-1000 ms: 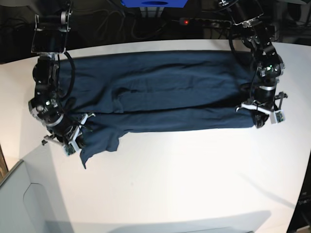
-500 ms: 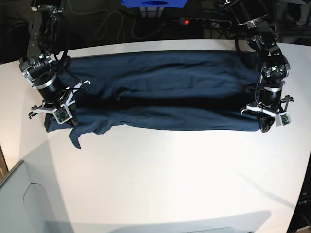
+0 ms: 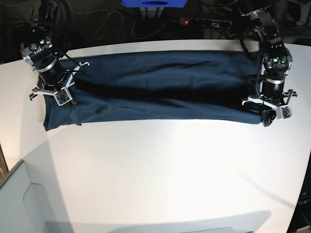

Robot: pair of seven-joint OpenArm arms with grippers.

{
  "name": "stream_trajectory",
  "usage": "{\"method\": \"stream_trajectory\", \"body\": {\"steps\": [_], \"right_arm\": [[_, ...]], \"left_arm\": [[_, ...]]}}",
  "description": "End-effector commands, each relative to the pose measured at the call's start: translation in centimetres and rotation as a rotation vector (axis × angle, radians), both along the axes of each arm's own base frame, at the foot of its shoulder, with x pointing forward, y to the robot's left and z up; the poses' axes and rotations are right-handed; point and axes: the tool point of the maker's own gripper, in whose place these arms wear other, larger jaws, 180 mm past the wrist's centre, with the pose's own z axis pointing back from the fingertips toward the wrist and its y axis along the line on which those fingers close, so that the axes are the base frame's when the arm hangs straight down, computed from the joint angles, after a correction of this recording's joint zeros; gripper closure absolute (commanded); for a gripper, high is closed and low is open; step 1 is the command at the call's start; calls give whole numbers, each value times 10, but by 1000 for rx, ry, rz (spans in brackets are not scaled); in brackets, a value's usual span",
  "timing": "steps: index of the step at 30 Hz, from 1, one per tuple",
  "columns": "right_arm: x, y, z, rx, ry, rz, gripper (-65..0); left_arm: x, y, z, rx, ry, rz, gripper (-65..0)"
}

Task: Fold the T-shirt properly
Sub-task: 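Release the hem and lift both grippers off the folded shirt, then grasp both ends of the long shirt strip with both grippers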

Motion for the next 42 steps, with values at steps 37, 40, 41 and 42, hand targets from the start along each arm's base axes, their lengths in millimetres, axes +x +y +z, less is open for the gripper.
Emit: {"method": "stream_trajectory", "body": {"steps": [37,40,41,42], "right_arm": [[-16,-19,-35,5,114,26,-1],[-19,-22,-42,9,134,20,-1],[-20,-22,-43,10,138,19,-1],[-20,-22,-43,10,139,18,-1]], "left_arm": [[-53,13,-55,2,181,14,0],[-56,15,-63,-6,200,21,0],[-58,16,-66,-10,209,24,0],[-57,17,-67,-12,209,25,0]]}}
